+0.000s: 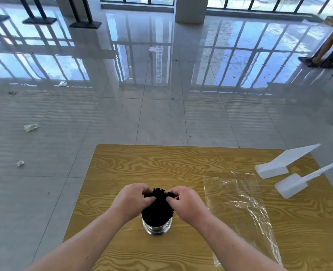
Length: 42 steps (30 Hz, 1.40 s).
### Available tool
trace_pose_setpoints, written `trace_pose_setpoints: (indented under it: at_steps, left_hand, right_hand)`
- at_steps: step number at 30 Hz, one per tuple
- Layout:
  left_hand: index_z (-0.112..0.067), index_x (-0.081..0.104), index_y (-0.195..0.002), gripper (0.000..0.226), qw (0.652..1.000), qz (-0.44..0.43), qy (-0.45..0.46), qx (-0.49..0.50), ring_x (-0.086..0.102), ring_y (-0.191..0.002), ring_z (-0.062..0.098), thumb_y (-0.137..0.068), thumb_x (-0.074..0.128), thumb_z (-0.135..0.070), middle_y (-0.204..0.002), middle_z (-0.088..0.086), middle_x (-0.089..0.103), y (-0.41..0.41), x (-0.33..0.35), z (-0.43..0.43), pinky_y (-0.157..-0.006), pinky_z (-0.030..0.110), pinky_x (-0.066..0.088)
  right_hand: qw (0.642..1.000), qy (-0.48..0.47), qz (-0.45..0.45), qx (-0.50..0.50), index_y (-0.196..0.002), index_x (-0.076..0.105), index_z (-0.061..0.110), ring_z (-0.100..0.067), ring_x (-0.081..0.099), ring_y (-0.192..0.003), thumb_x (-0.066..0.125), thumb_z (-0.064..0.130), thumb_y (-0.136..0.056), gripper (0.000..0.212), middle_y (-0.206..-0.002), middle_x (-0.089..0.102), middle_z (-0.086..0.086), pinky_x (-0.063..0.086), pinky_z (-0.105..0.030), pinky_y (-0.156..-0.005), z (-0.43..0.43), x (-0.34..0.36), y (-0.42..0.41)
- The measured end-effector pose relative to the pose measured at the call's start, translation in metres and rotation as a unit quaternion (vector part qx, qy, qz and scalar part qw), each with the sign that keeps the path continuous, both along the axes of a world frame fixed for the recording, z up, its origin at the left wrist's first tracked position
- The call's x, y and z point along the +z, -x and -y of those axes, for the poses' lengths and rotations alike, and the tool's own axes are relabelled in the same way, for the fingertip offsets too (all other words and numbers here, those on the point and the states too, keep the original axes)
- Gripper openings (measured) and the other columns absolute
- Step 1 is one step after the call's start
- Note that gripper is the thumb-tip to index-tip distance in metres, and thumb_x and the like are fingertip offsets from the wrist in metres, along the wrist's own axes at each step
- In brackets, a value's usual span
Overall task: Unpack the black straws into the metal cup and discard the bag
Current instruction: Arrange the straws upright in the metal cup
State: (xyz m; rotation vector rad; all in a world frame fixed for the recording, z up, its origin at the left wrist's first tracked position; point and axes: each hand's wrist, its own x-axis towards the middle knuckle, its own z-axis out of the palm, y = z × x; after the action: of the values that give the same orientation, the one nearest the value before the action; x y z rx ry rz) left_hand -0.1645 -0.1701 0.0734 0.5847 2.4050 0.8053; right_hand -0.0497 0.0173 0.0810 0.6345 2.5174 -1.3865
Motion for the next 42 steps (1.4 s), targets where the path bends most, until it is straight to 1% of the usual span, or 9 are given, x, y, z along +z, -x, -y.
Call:
trace_pose_setpoints:
  at_steps: [2, 4, 11, 18, 22, 27, 31, 36, 42]
  left_hand:
    - [-0.039, 0.076, -0.088, 0.01, 1.0, -0.004, 0.002, 0.0, 0.068, -0.082, -0.003, -0.084, 0.08, -0.047, -0.085, -0.023, 0.075, 0.001, 0.0, -0.001, -0.07, 0.02, 0.051]
    - [-0.043, 0.073, -0.093, 0.016, 1.0, -0.006, -0.003, -0.001, 0.068, -0.083, 0.0, -0.082, 0.081, -0.051, -0.089, -0.023, 0.074, 0.0, 0.0, -0.002, -0.069, 0.019, 0.05]
    - [-0.048, 0.065, -0.095, 0.026, 0.999, -0.032, 0.0, -0.009, 0.062, -0.086, -0.003, -0.078, 0.081, -0.059, -0.097, -0.022, 0.067, 0.001, 0.001, -0.005, -0.066, 0.016, 0.042]
    - [-0.048, 0.063, -0.104, 0.035, 0.999, -0.043, -0.005, -0.015, 0.059, -0.092, -0.003, -0.077, 0.081, -0.063, -0.103, -0.021, 0.061, 0.0, 0.006, -0.006, -0.07, 0.018, 0.048]
    - [-0.043, 0.069, -0.093, 0.032, 0.998, -0.048, -0.026, -0.024, 0.061, -0.085, 0.001, -0.074, 0.08, -0.066, -0.091, -0.017, 0.066, -0.004, 0.011, -0.012, -0.067, 0.02, 0.051]
    - [-0.037, 0.073, -0.078, 0.025, 0.998, -0.044, -0.045, -0.03, 0.064, -0.08, -0.001, -0.08, 0.079, -0.061, -0.083, -0.018, 0.07, -0.009, 0.019, -0.023, -0.068, 0.022, 0.052]
    - [-0.037, 0.077, -0.078, 0.02, 0.998, -0.016, -0.06, -0.029, 0.067, -0.078, 0.0, -0.085, 0.079, -0.056, -0.081, -0.02, 0.072, -0.011, 0.021, -0.026, -0.073, 0.031, 0.06]
    - [-0.043, 0.082, -0.087, 0.01, 0.996, 0.022, -0.082, -0.011, 0.071, -0.083, -0.002, -0.086, 0.082, -0.052, -0.086, -0.023, 0.076, -0.01, 0.021, -0.025, -0.079, 0.032, 0.062]
    - [-0.046, 0.081, -0.084, 0.004, 0.993, 0.06, -0.102, 0.001, 0.074, -0.078, -0.002, -0.087, 0.082, -0.049, -0.085, -0.023, 0.078, -0.007, 0.022, -0.022, -0.079, 0.035, 0.065]
  right_hand:
    - [1.0, 0.025, -0.003, -0.019, -0.101, 0.083, 0.03, -0.001, 0.073, -0.083, 0.071, 0.025, -0.098, 0.013, -0.088, 0.08, 0.013, 0.057, -0.018, -0.073, 0.0, 0.0, 0.0]
    - [0.998, 0.039, -0.012, -0.036, -0.098, 0.082, 0.029, -0.004, 0.075, -0.085, 0.074, 0.024, -0.096, 0.009, -0.088, 0.08, 0.01, 0.059, -0.02, -0.075, -0.001, 0.001, 0.001]
    - [0.995, 0.074, -0.03, -0.062, -0.094, 0.083, 0.024, -0.003, 0.076, -0.079, 0.078, 0.021, -0.096, 0.007, -0.084, 0.081, 0.007, 0.054, -0.015, -0.067, 0.001, 0.005, 0.004]
    - [0.995, 0.065, -0.047, -0.061, -0.088, 0.085, 0.026, -0.001, 0.076, -0.078, 0.083, 0.027, -0.093, 0.005, -0.083, 0.081, 0.013, 0.054, -0.014, -0.064, -0.003, 0.013, 0.003]
    - [0.994, 0.06, -0.071, -0.061, -0.081, 0.084, 0.033, 0.003, 0.073, -0.075, 0.086, 0.032, -0.091, 0.01, -0.082, 0.078, 0.022, 0.051, -0.011, -0.061, -0.005, 0.023, 0.006]
    - [0.991, 0.062, -0.109, -0.049, -0.066, 0.076, 0.053, 0.008, 0.067, -0.063, 0.086, 0.032, -0.09, 0.034, -0.07, 0.072, 0.026, 0.046, -0.009, -0.054, -0.004, 0.032, 0.009]
    - [0.987, 0.085, -0.128, -0.049, -0.067, 0.079, 0.048, 0.005, 0.07, -0.064, 0.086, 0.029, -0.091, 0.031, -0.07, 0.075, 0.021, 0.049, -0.009, -0.056, -0.002, 0.035, 0.01]
    - [0.984, 0.092, -0.14, -0.058, -0.077, 0.084, 0.04, 0.001, 0.074, -0.074, 0.085, 0.028, -0.093, 0.019, -0.078, 0.08, 0.016, 0.052, -0.012, -0.065, -0.004, 0.036, 0.007]
    - [0.985, 0.095, -0.126, -0.068, -0.084, 0.086, 0.032, 0.0, 0.075, -0.079, 0.082, 0.027, -0.095, 0.012, -0.081, 0.081, 0.015, 0.053, -0.011, -0.069, -0.005, 0.036, 0.001]
